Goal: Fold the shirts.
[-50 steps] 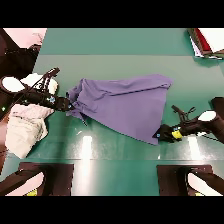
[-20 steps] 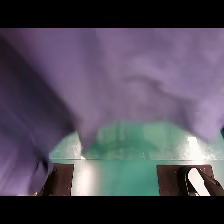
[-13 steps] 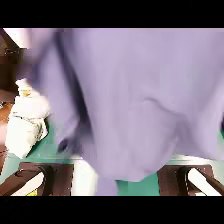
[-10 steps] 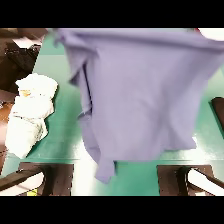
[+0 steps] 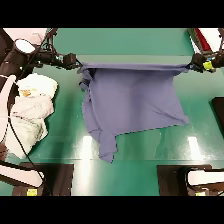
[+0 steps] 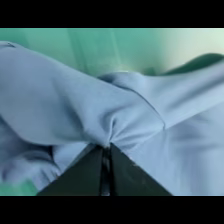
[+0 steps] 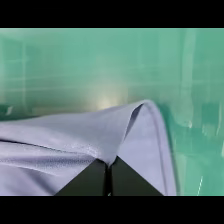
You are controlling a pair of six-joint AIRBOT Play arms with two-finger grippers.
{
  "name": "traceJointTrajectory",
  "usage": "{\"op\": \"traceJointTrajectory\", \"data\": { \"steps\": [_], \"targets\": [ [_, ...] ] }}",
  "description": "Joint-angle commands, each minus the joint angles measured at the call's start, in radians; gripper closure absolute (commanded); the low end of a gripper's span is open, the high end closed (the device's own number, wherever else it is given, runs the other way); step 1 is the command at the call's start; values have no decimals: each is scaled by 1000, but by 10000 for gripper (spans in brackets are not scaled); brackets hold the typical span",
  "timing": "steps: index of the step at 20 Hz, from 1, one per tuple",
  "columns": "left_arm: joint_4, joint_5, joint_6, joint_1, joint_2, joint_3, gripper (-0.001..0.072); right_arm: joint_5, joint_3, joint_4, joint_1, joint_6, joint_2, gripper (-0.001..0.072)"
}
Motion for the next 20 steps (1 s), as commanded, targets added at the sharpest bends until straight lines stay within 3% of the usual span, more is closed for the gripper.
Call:
{"op": "traceJointTrajectory", "data": {
  "steps": [1, 2, 3, 7, 12, 16, 20],
  "targets": [
    [5, 86, 3, 2, -29, -1, 407, -29, 108, -17, 7, 1, -86, 630],
    [5, 82, -2, 2, -29, -1, 195, -21, 136, -17, 5, 1, -94, 384],
    [5, 66, -4, 4, -29, 3, 175, -12, 155, -18, 2, 1, -94, 290],
    [7, -164, -17, 90, -27, 90, 175, 108, 191, -18, -36, -1, -59, 291],
    [55, -369, -42, 185, 34, 25, 176, 148, -42, -17, -97, -28, 116, 299],
    [87, -293, -41, 160, 210, -326, 176, 128, -278, -16, -108, -50, 276, 299],
    [84, -113, -41, 54, 425, -750, 176, 63, -443, -4, -108, -51, 394, 299]
  ]
}}
